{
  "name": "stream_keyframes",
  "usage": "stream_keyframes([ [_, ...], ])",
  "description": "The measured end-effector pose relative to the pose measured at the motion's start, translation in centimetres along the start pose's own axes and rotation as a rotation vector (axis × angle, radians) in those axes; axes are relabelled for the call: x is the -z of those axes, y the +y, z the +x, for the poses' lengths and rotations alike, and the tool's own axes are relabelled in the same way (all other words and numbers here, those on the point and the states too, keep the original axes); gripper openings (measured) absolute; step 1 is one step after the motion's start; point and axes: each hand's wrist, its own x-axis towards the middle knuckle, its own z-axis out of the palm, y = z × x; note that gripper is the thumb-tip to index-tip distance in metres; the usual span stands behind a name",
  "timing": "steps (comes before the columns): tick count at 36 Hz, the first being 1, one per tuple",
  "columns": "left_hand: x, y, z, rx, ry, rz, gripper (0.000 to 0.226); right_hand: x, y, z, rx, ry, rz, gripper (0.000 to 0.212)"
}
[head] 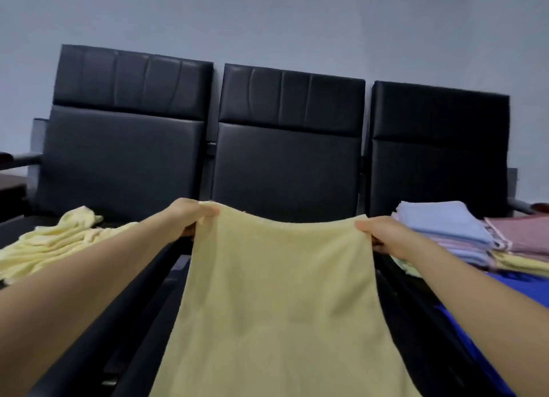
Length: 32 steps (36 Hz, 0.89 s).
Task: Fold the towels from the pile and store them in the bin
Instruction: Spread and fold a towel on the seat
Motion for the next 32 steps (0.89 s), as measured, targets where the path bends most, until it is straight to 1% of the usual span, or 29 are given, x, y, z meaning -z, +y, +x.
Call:
stream_keyframes([
  [1, -0.5, -0.9, 0.5, -0.009, 0.03, 0.064, 0.02, -0.5, 0.8, 0.2, 0.02, 0.025, -0.141, 0.015],
  [2, -0.9, -1.8, 0.9, -0.017, 0.06, 0.117, 0.019, -0.9, 1.5, 0.5, 0.023, 0.04, -0.228, 0.013],
  [3, -1.4, -2.6, 1.5, -0.025, 0.088, 0.17, 0.019, -1.4, 2.3, 1.0, 0.016, 0.063, -0.274, 0.015],
  [5, -2.2, -3.8, 2.8, -0.056, 0.146, 0.262, 0.023, -2.0, 3.1, 2.3, -0.007, 0.124, -0.279, 0.021],
  [7, -3.1, -4.5, 4.3, -0.079, 0.192, 0.316, 0.027, -2.8, 3.7, 3.8, -0.075, 0.153, -0.151, 0.019],
  [9, -3.9, -4.8, 5.4, -0.094, 0.236, 0.359, 0.027, -3.5, 3.9, 4.9, -0.126, 0.177, 0.038, 0.01],
  [10, -4.3, -4.9, 6.1, -0.105, 0.26, 0.37, 0.027, -3.8, 4.1, 5.8, -0.138, 0.186, 0.077, 0.003],
  [11, -4.8, -5.2, 6.9, -0.11, 0.277, 0.38, 0.026, -4.3, 4.4, 6.8, -0.145, 0.186, 0.086, 0.007],
  [12, -5.1, -5.3, 7.4, -0.118, 0.296, 0.388, 0.024, -4.5, 4.6, 7.5, -0.145, 0.194, 0.088, 0.019],
  [14, -5.7, -5.8, 8.5, -0.134, 0.336, 0.401, 0.019, -5.1, 5.0, 8.5, -0.118, 0.194, 0.121, 0.032],
  [15, -6.1, -6.1, 9.1, -0.141, 0.348, 0.418, 0.024, -5.5, 5.4, 9.0, -0.103, 0.21, 0.132, 0.039],
  [18, -6.9, -7.0, 9.9, -0.092, 0.317, 0.534, 0.044, -6.7, 6.8, 10.2, -0.061, 0.308, 0.128, 0.063],
  [20, -7.2, -7.8, 9.9, -0.048, 0.284, 0.602, 0.047, -7.5, 7.7, 9.9, -0.014, 0.346, 0.043, 0.066],
  [22, -7.4, -8.6, 9.4, -0.038, 0.237, 0.639, 0.05, -8.2, 8.5, 9.0, 0.059, 0.363, -0.037, 0.059],
  [25, -7.4, -9.0, 8.0, -0.062, 0.169, 0.684, 0.048, -8.4, 9.1, 7.3, 0.145, 0.33, -0.054, 0.05],
  [27, -7.5, -8.6, 6.4, -0.113, 0.108, 0.718, 0.043, -8.3, 9.1, 5.8, 0.166, 0.303, -0.033, 0.043],
  [29, -7.6, -7.9, 4.2, -0.174, 0.031, 0.692, 0.038, -8.0, 8.8, 3.8, 0.173, 0.249, -0.001, 0.035],
  [32, -7.8, -7.2, 0.7, -0.297, -0.069, 0.636, 0.02, -7.9, 8.5, 0.3, 0.229, 0.155, 0.019, 0.019],
])
